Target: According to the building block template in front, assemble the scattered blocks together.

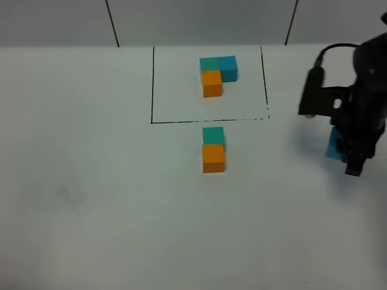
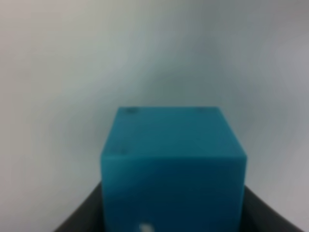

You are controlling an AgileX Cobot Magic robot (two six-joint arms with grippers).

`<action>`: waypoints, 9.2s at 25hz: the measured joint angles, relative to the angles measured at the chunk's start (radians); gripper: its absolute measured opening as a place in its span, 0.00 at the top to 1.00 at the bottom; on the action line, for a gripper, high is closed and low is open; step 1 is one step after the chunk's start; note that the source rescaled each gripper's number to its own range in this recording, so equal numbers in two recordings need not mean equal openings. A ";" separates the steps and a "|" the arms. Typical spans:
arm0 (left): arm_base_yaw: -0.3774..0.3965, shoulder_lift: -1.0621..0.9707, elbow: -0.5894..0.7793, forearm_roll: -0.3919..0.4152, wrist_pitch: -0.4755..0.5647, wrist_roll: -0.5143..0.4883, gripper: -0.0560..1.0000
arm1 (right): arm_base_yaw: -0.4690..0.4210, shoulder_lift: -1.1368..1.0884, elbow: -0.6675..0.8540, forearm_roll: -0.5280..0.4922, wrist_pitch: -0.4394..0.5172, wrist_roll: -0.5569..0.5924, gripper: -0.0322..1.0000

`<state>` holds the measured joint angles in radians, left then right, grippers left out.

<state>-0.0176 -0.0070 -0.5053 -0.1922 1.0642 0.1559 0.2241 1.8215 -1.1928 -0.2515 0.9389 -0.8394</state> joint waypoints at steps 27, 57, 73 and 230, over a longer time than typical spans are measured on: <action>0.000 0.000 0.000 0.000 0.000 0.001 0.22 | 0.150 0.431 -0.440 0.213 -0.005 -0.254 0.96; 0.000 0.000 0.000 0.000 0.000 0.004 0.22 | 0.210 0.454 -0.450 0.243 -0.078 -0.213 0.96; 0.000 0.000 0.000 0.000 0.000 0.003 0.22 | 0.215 0.454 -0.451 0.264 -0.068 -0.205 0.96; 0.000 0.003 0.000 0.000 0.001 0.002 0.22 | -0.093 -1.830 0.690 0.084 0.133 1.201 0.26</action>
<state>-0.0176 -0.0042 -0.5053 -0.1922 1.0649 0.1584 0.1310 -0.0087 -0.5023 -0.1677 1.0717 0.3620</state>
